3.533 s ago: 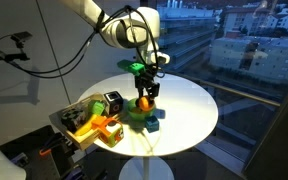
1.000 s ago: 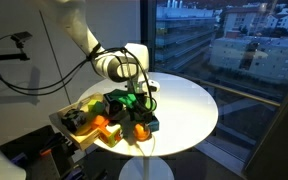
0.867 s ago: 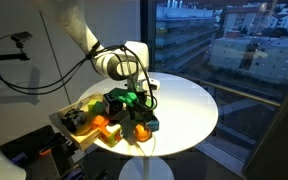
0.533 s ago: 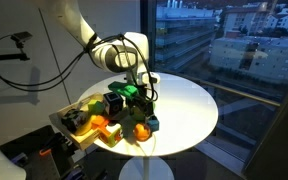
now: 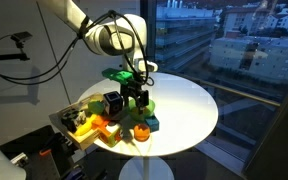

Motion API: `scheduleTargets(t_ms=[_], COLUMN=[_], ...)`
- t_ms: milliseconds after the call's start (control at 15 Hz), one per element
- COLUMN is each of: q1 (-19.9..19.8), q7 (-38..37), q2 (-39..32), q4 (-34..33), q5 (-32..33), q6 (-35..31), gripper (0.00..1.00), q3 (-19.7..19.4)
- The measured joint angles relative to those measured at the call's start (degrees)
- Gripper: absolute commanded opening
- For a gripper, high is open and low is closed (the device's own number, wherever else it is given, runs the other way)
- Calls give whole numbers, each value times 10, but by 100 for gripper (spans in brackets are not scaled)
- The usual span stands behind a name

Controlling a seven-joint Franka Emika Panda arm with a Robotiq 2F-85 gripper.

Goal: Remove the orange from the green bowl and put it on the table

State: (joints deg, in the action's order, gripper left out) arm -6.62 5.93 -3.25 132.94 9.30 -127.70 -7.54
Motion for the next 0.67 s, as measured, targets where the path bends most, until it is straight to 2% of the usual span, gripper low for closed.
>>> scheduleTargets(t_ms=[333, 667], q1=[7, 25], q7=[6, 41], q2=[51, 105], q4=[0, 4], q5=[-13, -56], q6=[52, 83], gripper=[100, 100], q3=[13, 24])
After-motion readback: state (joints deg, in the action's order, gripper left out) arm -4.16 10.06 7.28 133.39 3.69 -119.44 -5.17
